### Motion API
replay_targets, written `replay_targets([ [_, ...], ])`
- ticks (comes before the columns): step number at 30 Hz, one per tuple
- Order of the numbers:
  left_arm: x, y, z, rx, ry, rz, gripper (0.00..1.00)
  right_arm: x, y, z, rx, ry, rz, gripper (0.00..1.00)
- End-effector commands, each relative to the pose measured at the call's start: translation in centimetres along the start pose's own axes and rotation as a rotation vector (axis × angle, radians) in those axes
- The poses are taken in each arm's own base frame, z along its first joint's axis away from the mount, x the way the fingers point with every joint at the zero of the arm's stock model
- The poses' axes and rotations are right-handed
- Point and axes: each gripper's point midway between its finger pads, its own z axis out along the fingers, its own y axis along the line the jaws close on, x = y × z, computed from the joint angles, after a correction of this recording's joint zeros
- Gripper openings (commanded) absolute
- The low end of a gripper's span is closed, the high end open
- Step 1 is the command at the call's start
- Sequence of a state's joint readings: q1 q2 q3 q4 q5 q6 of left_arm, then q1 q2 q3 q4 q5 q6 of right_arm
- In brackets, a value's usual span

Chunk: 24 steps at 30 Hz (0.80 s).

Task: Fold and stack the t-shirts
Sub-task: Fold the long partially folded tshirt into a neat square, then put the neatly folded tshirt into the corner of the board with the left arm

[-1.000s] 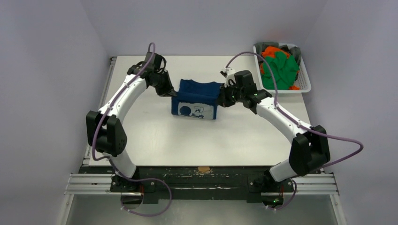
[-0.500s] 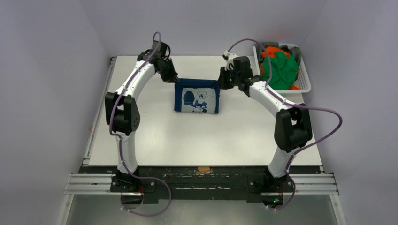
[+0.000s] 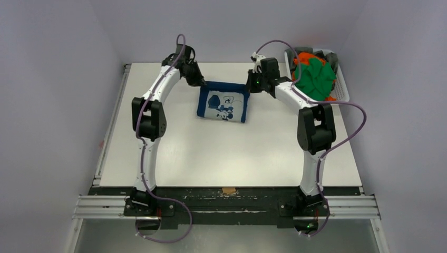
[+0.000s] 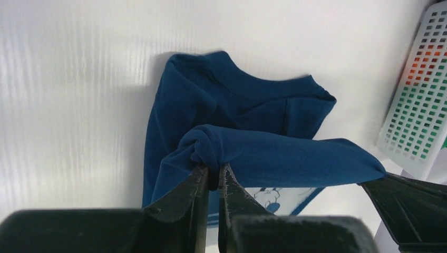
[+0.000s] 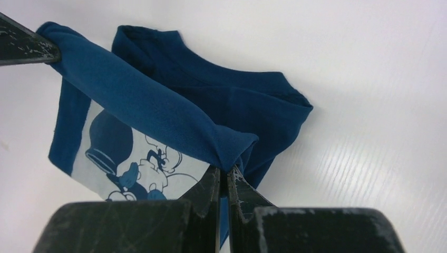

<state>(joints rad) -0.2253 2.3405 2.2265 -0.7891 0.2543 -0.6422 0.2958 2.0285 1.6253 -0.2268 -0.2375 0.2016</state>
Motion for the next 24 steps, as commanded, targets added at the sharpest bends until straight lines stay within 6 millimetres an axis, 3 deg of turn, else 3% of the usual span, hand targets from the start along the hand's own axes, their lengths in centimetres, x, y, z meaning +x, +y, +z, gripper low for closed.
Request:
replay_targets([
  [1,-3.2,-0.2,1.6,0.047,-0.077,-0.019,0.08,-3.1,-2.8,0.5,0.063,-0.066,-0.003,0.00],
  [4,-3.7,-0.1,2.9,0.063,-0.090,-0.036,0.13,-3.0,-4.1,2.6,0.048,-0.024,0.021,0.02],
  [6,-4.3,-0.6,3.1,0.095,-0.102,-0.033,0.29,-3.4,-4.8,3.1,0.049,-0.015,0.036,0.15],
  [7,-4.8,-0.9,2.9,0.106,-0.111,-0.034,0.39,-3.8,-5.0,3.1,0.055,-0.019,0.040,0.26],
  [9,-5.5,-1.4,2.2,0.121,-0.136,-0.028,0.83,-4.6,-4.9,2.7,0.056,-0.034,0.026,0.46],
  [10,-5.7,-1.6,1.8,0.128,-0.146,-0.020,0.97,-4.9,-4.8,2.4,0.057,-0.043,0.023,0.53],
  [13,-5.5,-2.1,0.7,0.151,-0.151,0.008,1.00,-5.5,-4.4,1.4,0.059,-0.072,0.036,0.66],
  [16,-3.5,-1.1,0.7,0.130,-0.094,0.006,1.00,-5.4,-3.8,0.3,0.041,-0.089,0.059,0.72],
  [18,-1.9,-0.4,1.3,0.123,-0.032,-0.002,0.99,-4.3,-3.4,-0.2,0.024,-0.080,0.077,0.74],
  [24,2.0,1.5,3.7,0.109,0.125,-0.034,0.82,-2.8,-2.3,-1.7,-0.018,-0.081,0.112,0.75],
])
